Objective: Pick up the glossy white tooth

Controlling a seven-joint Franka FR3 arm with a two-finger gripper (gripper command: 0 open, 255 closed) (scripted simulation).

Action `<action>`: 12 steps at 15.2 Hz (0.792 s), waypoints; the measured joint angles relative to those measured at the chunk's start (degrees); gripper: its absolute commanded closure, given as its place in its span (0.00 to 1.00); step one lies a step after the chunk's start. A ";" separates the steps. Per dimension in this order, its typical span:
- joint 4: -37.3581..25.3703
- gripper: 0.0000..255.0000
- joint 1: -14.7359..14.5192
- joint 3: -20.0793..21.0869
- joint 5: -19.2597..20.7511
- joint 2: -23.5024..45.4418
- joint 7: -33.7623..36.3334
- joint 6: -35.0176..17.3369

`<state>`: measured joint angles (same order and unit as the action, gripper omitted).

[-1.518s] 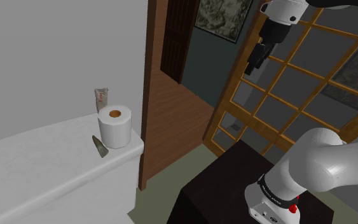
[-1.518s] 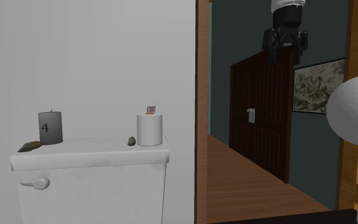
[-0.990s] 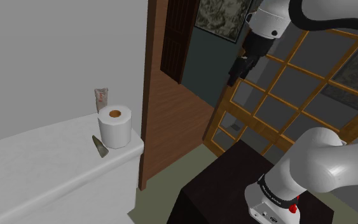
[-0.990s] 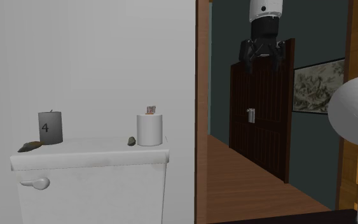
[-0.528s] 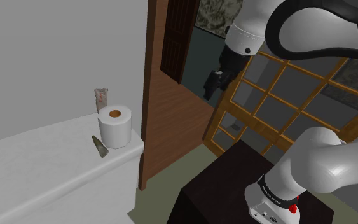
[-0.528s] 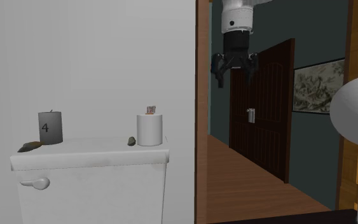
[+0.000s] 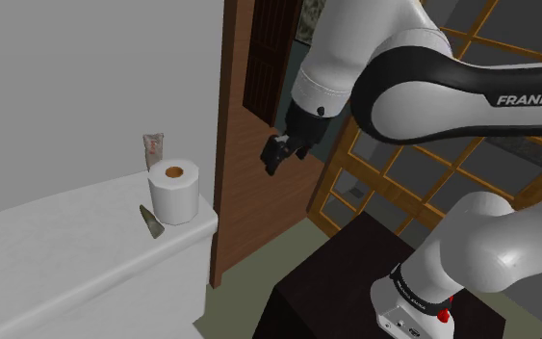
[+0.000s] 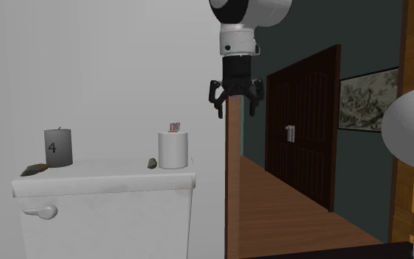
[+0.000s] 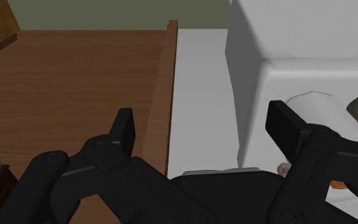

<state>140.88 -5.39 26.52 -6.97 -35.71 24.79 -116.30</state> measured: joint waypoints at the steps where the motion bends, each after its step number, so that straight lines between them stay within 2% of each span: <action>1: -0.45 0.00 0.35 1.31 0.24 1.29 1.44 -1.22; 4: -2.43 0.00 1.49 6.56 1.38 5.82 7.21 -4.72; 7: -5.28 0.00 3.85 12.10 4.32 11.58 13.45 -8.19; 10: -8.73 0.00 6.91 18.39 9.43 18.23 21.07 -11.05; 12: -11.87 0.00 9.23 22.86 14.48 23.40 27.21 -11.82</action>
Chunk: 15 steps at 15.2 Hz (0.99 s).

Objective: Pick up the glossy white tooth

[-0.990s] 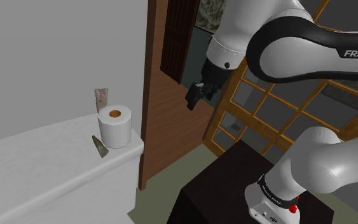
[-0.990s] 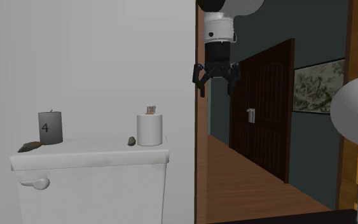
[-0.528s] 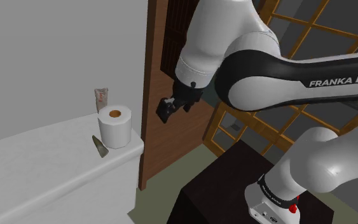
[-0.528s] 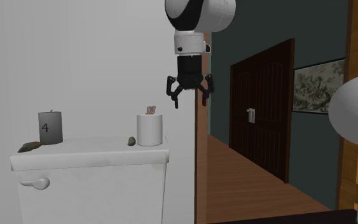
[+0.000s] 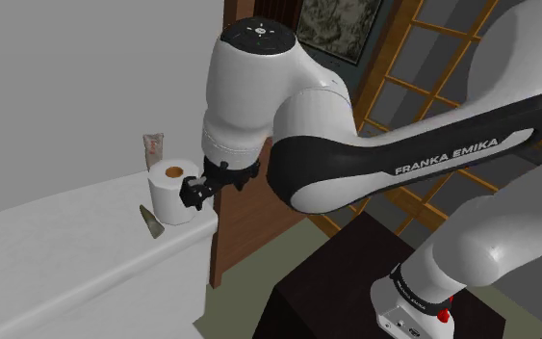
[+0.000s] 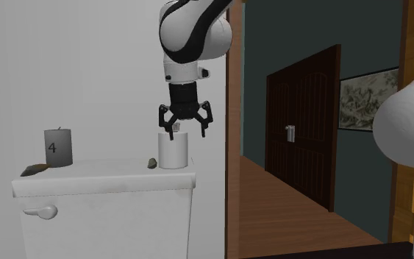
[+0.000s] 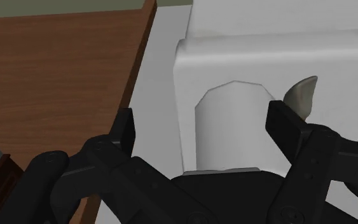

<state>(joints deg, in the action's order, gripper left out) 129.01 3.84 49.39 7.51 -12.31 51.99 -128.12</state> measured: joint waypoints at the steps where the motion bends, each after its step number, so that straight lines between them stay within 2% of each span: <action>1: -1.98 0.00 1.34 2.01 3.38 3.24 3.13 -0.06; 3: -5.58 0.00 2.60 5.65 11.58 10.44 10.77 0.35; 4: -7.71 0.00 2.24 6.77 16.28 14.69 14.92 1.12; 6: -12.50 0.00 -0.77 6.52 25.11 22.56 22.21 3.67; 9: -19.34 0.00 -7.58 3.58 33.91 31.53 29.37 7.30; 11: -21.32 0.00 -9.64 2.35 36.21 33.99 30.97 8.15; 15: -21.48 0.00 -11.20 0.94 38.72 36.33 33.02 7.29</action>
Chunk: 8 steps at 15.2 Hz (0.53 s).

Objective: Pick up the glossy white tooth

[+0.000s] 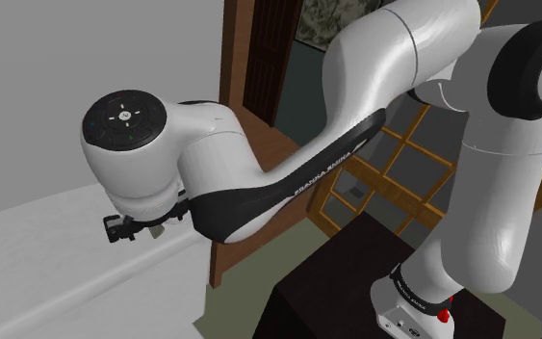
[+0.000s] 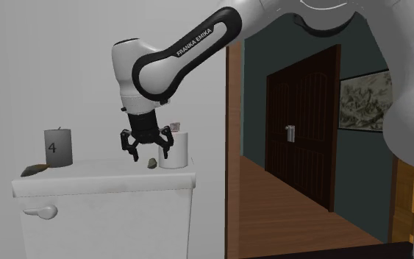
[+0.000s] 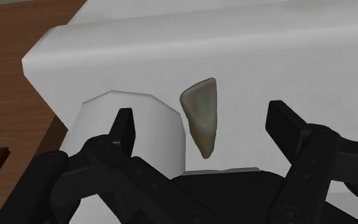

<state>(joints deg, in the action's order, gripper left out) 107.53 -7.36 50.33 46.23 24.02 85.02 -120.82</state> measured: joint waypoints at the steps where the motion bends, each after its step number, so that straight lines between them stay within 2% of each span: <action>1: 0.39 0.00 -0.16 -0.25 0.48 0.30 0.52 -0.46; 3: 0.52 0.00 -0.72 -0.89 1.56 1.29 1.40 -1.05; 4: 0.71 1.00 -0.69 -0.99 1.73 1.38 1.52 -1.28; 8: 0.84 1.00 -0.70 -1.08 1.91 1.47 1.64 -1.48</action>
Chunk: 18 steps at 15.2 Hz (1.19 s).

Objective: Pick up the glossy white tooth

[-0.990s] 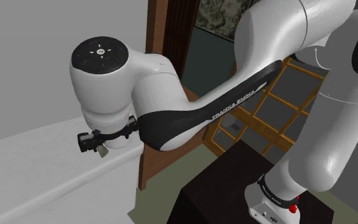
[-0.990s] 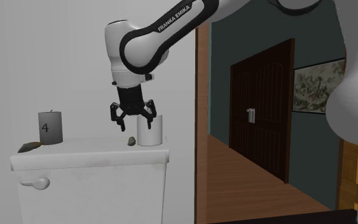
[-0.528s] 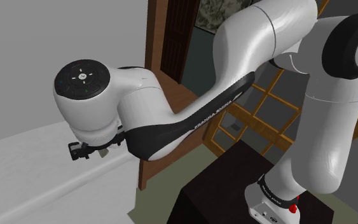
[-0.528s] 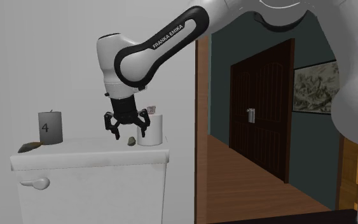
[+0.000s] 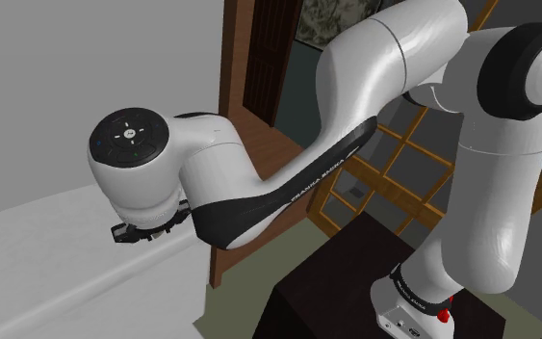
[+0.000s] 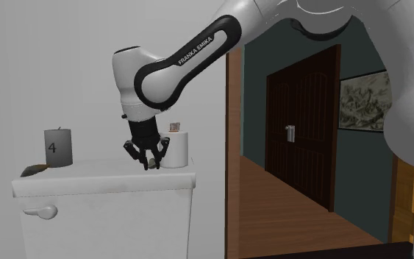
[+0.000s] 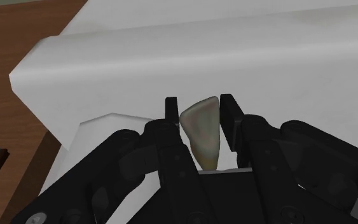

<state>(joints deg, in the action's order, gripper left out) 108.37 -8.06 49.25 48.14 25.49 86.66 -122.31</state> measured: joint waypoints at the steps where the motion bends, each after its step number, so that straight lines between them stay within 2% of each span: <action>1: 0.00 1.00 -0.01 0.00 0.01 0.00 0.01 0.00; 7: -0.09 1.00 0.07 0.13 -0.20 -0.17 -0.17 0.17; 18: -2.65 1.00 2.18 3.12 -5.65 -4.57 -4.91 4.50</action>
<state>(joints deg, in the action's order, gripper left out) 105.72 -5.88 52.37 42.49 20.92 81.75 -117.81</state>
